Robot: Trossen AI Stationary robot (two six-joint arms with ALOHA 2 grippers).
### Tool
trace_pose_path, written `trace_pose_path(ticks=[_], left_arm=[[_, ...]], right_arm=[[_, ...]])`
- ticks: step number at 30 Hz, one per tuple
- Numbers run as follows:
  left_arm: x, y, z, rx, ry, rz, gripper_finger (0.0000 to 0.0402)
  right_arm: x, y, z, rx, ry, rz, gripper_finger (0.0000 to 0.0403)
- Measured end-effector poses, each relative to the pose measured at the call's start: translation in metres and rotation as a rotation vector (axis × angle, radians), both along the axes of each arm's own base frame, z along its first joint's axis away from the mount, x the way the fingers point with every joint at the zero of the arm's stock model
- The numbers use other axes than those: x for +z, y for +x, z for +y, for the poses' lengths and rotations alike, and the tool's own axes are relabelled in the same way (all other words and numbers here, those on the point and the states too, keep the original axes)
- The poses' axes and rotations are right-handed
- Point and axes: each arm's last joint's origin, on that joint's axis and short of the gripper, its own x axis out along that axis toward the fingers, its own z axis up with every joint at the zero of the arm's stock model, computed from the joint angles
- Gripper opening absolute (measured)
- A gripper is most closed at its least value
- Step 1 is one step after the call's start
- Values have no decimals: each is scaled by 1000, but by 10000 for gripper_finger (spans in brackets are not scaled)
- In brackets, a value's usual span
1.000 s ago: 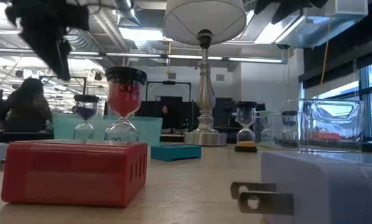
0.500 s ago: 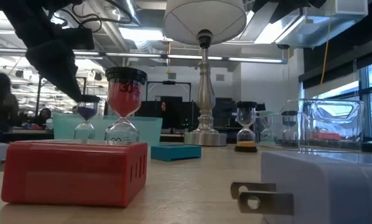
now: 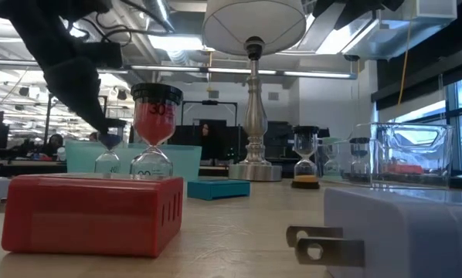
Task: Pick & Place Office items
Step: Move the blue hourglass to the center of the table
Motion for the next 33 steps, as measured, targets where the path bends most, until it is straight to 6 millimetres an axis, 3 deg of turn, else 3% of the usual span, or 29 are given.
trace_pose_path(ticks=[12, 20, 24, 33], left_arm=[[-5, 17, 6, 14, -7, -58, 275], [-5, 18, 8, -4, -77, -53, 205], [-4, 20, 8, -7, -83, -81, 204], [17, 48, 12, -30, -23, -411, 212]], right_arm=[[0, 0, 0, 9, 14, 7, 318], [-1, 0, 1, 20, 24, 14, 318], [-1, 0, 1, 27, 18, 21, 318], [-1, 0, 1, 38, 27, 30, 318]])
